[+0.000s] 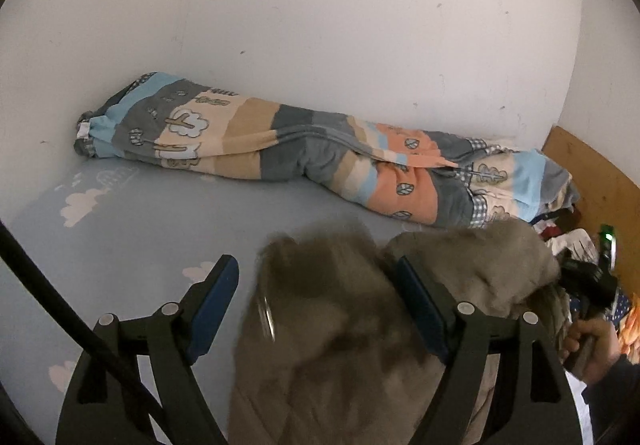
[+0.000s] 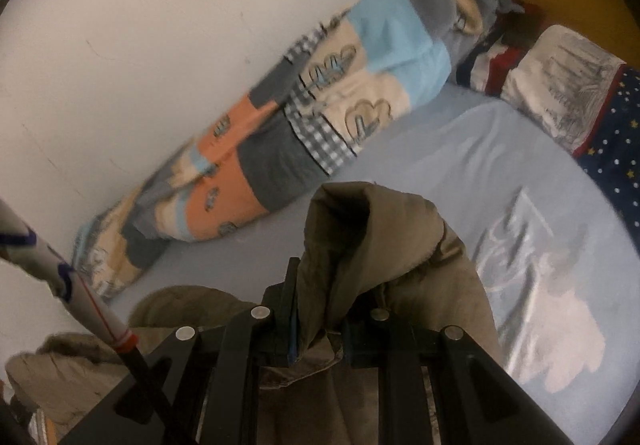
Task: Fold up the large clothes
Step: 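Lift the olive jacket hem off the bed with both grippers, then lay the held jacket flat on the bed and open both grippers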
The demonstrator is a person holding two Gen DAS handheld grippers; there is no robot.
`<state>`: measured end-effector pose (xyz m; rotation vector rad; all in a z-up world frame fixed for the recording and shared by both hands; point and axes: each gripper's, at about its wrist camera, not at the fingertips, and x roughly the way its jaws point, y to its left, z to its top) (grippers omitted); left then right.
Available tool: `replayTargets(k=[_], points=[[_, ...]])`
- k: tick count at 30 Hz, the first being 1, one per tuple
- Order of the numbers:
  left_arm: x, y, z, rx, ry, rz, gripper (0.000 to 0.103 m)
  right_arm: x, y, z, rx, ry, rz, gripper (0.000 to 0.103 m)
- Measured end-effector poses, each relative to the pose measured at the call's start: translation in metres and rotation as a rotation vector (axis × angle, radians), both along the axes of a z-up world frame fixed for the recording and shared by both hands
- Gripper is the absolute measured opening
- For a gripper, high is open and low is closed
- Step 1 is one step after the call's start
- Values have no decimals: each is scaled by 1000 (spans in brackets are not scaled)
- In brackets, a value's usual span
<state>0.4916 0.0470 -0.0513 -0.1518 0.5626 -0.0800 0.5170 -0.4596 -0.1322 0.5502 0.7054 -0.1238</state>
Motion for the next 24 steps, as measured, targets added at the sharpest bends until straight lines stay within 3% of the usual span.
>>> replayTargets(k=[4, 6, 9, 10, 13, 16, 20, 24], points=[[-10, -16, -4, 35, -52, 4, 80, 17, -6, -20, 13, 53, -19, 18], [-9, -31, -12, 51, -21, -51, 80, 21, -10, -27, 30, 69, -23, 20], [-6, -69, -37, 120, 50, -165, 80, 19, -19, -29, 117, 55, -8, 31], [0, -83, -51, 156, 80, -185, 80, 15, -23, -27, 153, 39, -7, 38], [28, -105, -87, 197, 233, -173, 80, 1, -31, -13, 228, -12, 5, 56], [50, -106, -106, 178, 288, -145, 80, -23, -38, 7, 247, -60, 34, 60], [73, -105, -119, 154, 338, -141, 86, -51, -17, 20, 109, -27, 136, 60], [91, -100, -136, 136, 376, -124, 92, -60, 20, -5, -134, 85, 204, 60]])
